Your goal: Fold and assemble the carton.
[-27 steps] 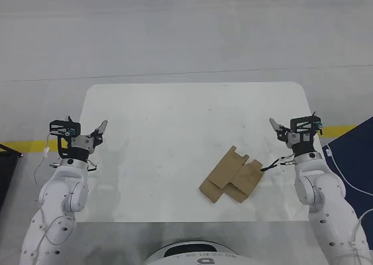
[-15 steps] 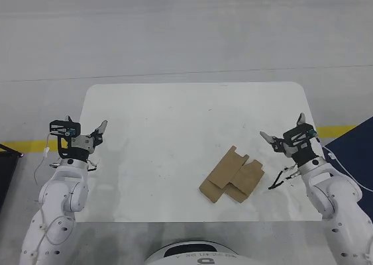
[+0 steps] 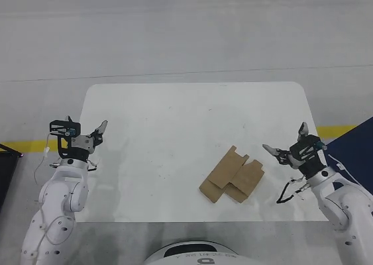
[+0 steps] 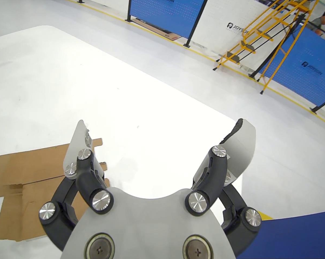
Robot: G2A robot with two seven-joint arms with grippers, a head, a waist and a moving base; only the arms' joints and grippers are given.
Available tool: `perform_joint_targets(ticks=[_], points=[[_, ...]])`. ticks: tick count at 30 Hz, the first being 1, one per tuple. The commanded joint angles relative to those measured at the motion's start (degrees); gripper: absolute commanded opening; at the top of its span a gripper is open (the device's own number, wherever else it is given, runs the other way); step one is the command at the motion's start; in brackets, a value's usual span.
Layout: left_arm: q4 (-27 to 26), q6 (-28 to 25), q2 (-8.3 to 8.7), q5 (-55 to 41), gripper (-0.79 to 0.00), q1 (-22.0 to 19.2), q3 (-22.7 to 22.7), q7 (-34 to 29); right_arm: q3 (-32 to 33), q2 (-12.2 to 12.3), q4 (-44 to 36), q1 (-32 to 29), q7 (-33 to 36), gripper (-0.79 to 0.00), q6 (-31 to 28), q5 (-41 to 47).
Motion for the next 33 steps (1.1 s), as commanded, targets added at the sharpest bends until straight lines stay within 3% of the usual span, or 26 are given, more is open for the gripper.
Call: perform_joint_targets(ticks=[1,5,7,9,13,15,19,22,33], points=[[0.0,0.0,0.00,0.0,0.000,0.0,0.0,0.0,3.7,0.8,-3.9,-2.0,-6.4,0.000,-5.5,-14.0],[0.0,0.0,0.00,0.0,0.000,0.0,0.0,0.0,7.7,2.3,-5.8,-7.5,-21.2,0.000,-10.3,-32.5],[0.0,0.0,0.00,0.0,0.000,0.0,0.0,0.0,8.7,3.1,-7.2,-9.7,-27.5,-0.157,-10.6,-41.9],[0.0,0.0,0.00,0.0,0.000,0.0,0.0,0.0,9.1,4.0,-7.6,-12.1,-30.5,-0.169,-8.6,-54.0],[0.0,0.0,0.00,0.0,0.000,0.0,0.0,0.0,6.3,5.2,-6.7,-14.6,-33.7,-0.332,-2.5,-70.5],[0.0,0.0,0.00,0.0,0.000,0.0,0.0,0.0,4.7,5.7,-6.2,-15.0,-35.1,-0.311,-1.3,-76.2],[0.0,0.0,0.00,0.0,0.000,0.0,0.0,0.0,1.8,6.2,-5.7,-14.6,-35.7,-0.271,-1.9,-81.4],[0.0,0.0,0.00,0.0,0.000,0.0,0.0,0.0,-0.4,6.4,-5.5,-13.4,-34.3,-0.329,-2.0,-82.8],[0.0,0.0,0.00,0.0,0.000,0.0,0.0,0.0,-8.2,6.8,-2.6,-7.4,-30.7,-0.280,-5.2,-84.7]])
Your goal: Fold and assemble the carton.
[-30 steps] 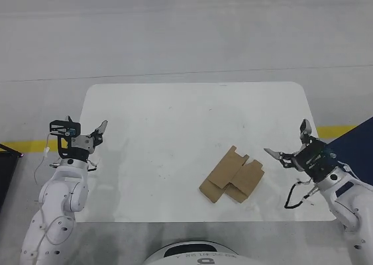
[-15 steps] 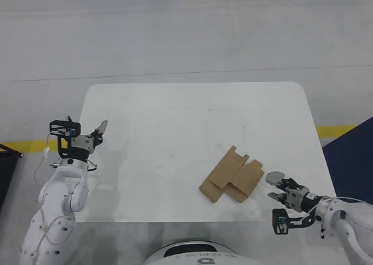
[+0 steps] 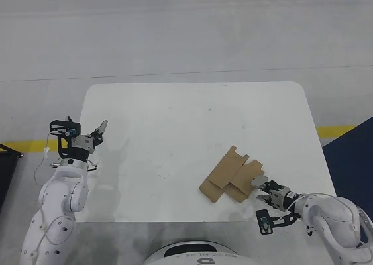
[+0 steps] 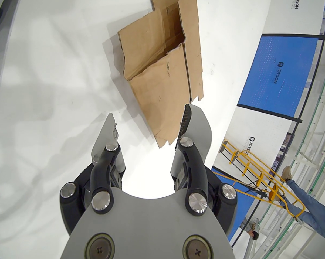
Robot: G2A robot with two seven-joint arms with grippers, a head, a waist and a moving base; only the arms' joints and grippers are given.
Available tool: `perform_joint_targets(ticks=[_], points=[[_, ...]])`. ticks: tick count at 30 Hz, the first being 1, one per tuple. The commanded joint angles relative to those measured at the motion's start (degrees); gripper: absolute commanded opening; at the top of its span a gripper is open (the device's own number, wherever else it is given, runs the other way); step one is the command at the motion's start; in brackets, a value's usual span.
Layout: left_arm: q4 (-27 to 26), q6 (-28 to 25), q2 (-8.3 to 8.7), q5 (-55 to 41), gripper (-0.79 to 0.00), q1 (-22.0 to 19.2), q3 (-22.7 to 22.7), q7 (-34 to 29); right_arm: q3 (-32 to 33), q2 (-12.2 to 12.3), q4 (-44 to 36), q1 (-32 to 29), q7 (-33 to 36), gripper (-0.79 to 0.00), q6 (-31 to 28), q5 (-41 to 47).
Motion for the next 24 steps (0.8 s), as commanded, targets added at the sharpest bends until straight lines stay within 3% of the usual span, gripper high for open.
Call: perform_joint_targets(ticks=[1,8,9,12,18,24], points=[[0.0,0.0,0.00,0.0,0.000,0.0,0.0,0.0,-1.2,0.1,0.7,1.1,0.6,-0.274,-0.1,-0.3],[0.0,0.0,0.00,0.0,0.000,0.0,0.0,0.0,-4.6,0.1,3.1,4.5,2.4,-0.449,0.2,1.1],[0.0,0.0,0.00,0.0,0.000,0.0,0.0,0.0,-5.0,0.1,3.4,4.9,2.6,-0.502,0.3,1.2],[0.0,0.0,0.00,0.0,0.000,0.0,0.0,0.0,-5.8,0.1,4.1,6.1,3.4,-0.785,0.7,2.3],[0.0,0.0,0.00,0.0,0.000,0.0,0.0,0.0,-4.3,0.0,1.3,6.7,5.6,-0.785,6.2,6.4],[0.0,0.0,0.00,0.0,0.000,0.0,0.0,0.0,0.3,-0.2,-6.7,4.6,11.8,-0.785,19.7,5.7]])
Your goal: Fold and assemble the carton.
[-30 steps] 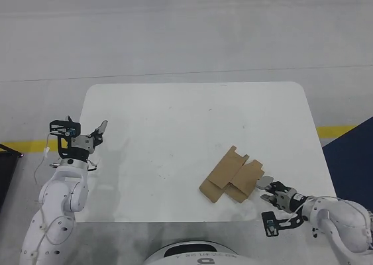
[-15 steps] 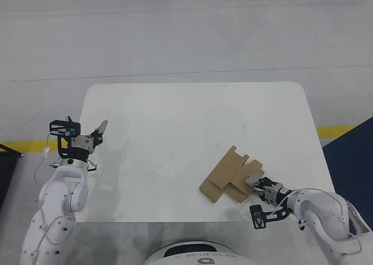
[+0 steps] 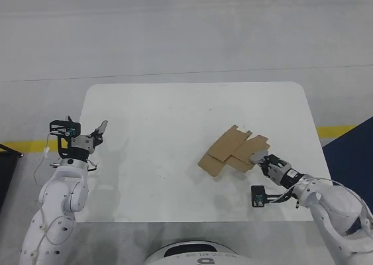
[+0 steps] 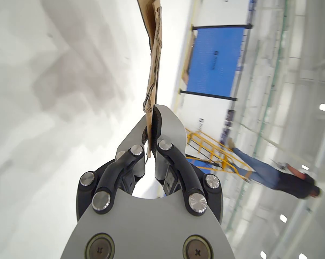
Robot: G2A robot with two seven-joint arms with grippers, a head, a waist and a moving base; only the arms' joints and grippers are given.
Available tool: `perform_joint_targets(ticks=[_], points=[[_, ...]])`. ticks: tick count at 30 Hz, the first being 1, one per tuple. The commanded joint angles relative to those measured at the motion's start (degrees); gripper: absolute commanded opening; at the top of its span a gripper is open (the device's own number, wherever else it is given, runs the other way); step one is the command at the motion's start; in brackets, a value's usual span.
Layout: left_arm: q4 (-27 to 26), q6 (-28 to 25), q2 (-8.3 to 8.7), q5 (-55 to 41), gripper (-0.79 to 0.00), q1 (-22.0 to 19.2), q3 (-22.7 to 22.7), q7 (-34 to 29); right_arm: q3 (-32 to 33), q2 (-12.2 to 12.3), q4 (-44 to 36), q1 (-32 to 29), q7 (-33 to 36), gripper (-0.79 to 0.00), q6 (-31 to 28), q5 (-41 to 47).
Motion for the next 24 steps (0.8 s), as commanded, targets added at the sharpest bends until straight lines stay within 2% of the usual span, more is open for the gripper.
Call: perform_joint_targets(ticks=[1,3,14,16,17,20,24], points=[[0.0,0.0,0.00,0.0,0.000,0.0,0.0,0.0,1.0,-0.2,-2.0,-0.1,2.6,-0.785,4.6,0.9],[0.0,0.0,0.00,0.0,0.000,0.0,0.0,0.0,1.9,-0.4,-3.3,0.0,4.4,-0.785,7.0,3.5],[0.0,0.0,0.00,0.0,0.000,0.0,0.0,0.0,1.9,-0.4,-3.3,0.0,4.4,-0.785,7.0,3.5],[0.0,0.0,0.00,0.0,0.000,0.0,0.0,0.0,0.8,-0.3,-2.1,-0.4,4.0,-0.785,7.1,-1.7],[0.0,0.0,0.00,0.0,0.000,0.0,0.0,0.0,-0.4,-0.1,-2.0,-0.1,3.2,-0.785,8.7,-6.3],[0.0,0.0,0.00,0.0,0.000,0.0,0.0,0.0,-3.4,-0.1,-2.7,2.7,3.9,-0.785,17.3,-12.5],[0.0,0.0,0.00,0.0,0.000,0.0,0.0,0.0,-6.2,-0.3,-3.1,7.2,5.7,-0.785,32.2,-19.1]])
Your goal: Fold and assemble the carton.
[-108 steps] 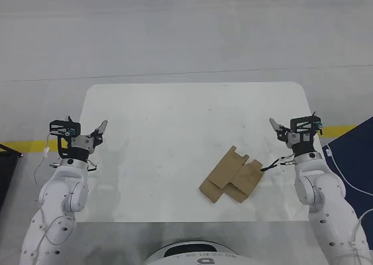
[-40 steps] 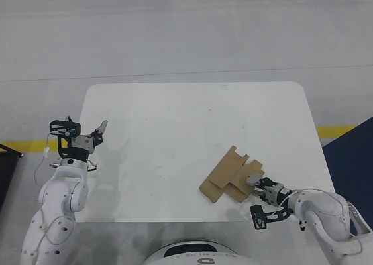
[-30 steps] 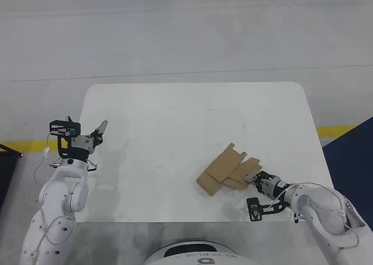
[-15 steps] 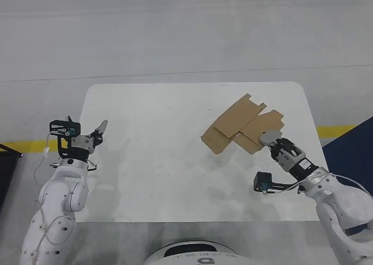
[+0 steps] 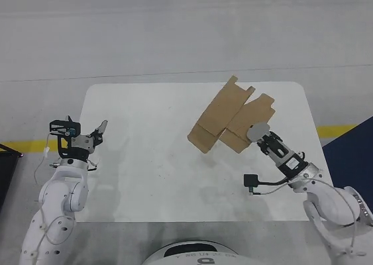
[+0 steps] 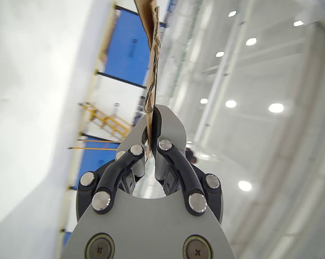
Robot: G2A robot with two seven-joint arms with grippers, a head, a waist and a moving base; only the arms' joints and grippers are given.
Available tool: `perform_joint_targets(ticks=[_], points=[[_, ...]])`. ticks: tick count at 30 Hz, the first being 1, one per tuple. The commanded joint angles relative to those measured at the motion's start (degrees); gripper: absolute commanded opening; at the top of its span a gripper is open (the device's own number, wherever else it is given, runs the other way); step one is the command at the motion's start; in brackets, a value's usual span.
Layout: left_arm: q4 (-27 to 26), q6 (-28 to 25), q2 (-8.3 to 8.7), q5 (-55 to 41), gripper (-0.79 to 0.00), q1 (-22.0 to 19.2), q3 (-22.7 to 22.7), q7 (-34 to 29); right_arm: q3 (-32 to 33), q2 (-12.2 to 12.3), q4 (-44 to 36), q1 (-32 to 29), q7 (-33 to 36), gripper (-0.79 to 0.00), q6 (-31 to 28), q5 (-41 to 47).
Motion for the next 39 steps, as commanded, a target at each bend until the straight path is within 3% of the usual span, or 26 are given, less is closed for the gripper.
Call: perform_joint_targets(ticks=[1,4,8,28,33,39], points=[[0.0,0.0,0.00,0.0,0.000,0.0,0.0,0.0,-1.2,0.0,1.8,2.4,0.6,-0.785,8.4,-1.4],[0.0,0.0,0.00,0.0,0.000,0.0,0.0,0.0,-1.6,0.4,4.4,7.3,-1.0,-0.785,15.1,-1.4],[0.0,0.0,0.00,0.0,0.000,0.0,0.0,0.0,-1.5,1.0,4.7,12.6,-2.0,-0.785,19.8,-1.4],[0.0,0.0,0.00,0.0,0.000,0.0,0.0,0.0,-3.7,1.1,3.8,15.0,-0.3,-0.785,19.8,-1.4],[0.0,0.0,0.00,0.0,0.000,0.0,0.0,0.0,-9.1,0.1,5.6,14.7,3.7,-0.785,11.8,17.0],[0.0,0.0,0.00,0.0,0.000,0.0,0.0,0.0,-17.7,-1.8,4.8,17.6,3.8,-0.785,3.8,52.0]])
